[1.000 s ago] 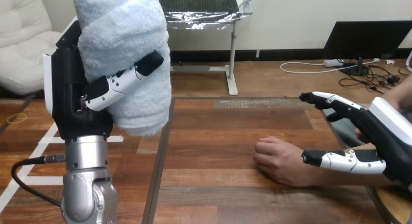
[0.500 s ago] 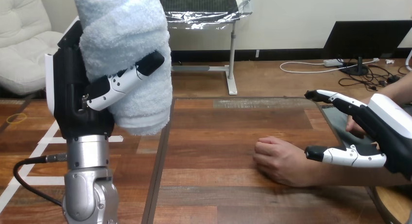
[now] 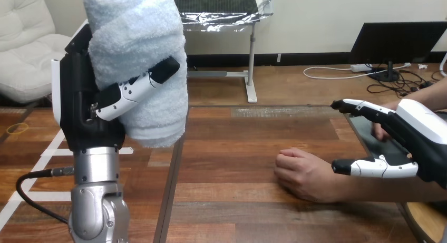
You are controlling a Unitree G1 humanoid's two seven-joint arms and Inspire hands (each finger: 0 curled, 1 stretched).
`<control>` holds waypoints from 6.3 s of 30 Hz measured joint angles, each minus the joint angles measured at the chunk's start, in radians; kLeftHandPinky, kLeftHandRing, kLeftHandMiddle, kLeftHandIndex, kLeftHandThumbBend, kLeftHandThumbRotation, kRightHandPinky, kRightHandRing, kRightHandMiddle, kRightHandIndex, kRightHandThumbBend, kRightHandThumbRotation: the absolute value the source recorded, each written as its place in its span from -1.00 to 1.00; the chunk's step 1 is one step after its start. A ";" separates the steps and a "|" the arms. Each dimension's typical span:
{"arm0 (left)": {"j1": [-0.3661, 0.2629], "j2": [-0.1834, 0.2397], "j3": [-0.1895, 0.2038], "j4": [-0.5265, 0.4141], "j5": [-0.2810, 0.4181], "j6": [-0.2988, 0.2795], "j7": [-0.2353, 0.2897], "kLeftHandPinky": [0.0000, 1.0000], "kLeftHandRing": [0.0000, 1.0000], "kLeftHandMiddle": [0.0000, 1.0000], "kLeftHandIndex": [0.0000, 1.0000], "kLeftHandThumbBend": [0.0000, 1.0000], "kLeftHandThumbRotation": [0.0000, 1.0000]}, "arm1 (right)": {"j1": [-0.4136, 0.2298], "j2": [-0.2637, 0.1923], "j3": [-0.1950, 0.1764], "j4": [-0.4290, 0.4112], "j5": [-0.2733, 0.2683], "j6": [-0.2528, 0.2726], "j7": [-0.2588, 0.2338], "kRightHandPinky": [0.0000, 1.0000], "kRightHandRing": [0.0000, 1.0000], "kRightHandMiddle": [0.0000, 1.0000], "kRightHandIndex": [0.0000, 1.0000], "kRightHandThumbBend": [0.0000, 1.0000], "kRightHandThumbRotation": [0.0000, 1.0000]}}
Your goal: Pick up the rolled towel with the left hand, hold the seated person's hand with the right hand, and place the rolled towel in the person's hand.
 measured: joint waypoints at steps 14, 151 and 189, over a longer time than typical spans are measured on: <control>0.000 0.001 0.003 0.000 0.000 0.000 0.000 -0.54 -0.43 -0.32 -0.24 0.08 -1.00 | -0.014 -0.022 0.025 0.032 -0.010 0.002 0.008 0.70 0.76 0.76 0.79 0.94 0.35; 0.000 0.001 0.034 0.000 -0.035 0.005 -0.024 -0.54 -0.43 -0.30 -0.22 0.05 -1.00 | -0.190 -0.103 0.332 0.214 -0.505 0.148 -0.094 0.60 0.66 0.69 0.70 1.00 -0.54; 0.000 0.003 0.040 -0.001 0.047 0.004 0.034 -0.53 -0.42 -0.31 -0.23 0.11 -1.00 | -0.253 -0.086 0.433 0.265 -0.525 0.206 -0.134 0.41 0.57 0.59 0.59 0.97 -0.67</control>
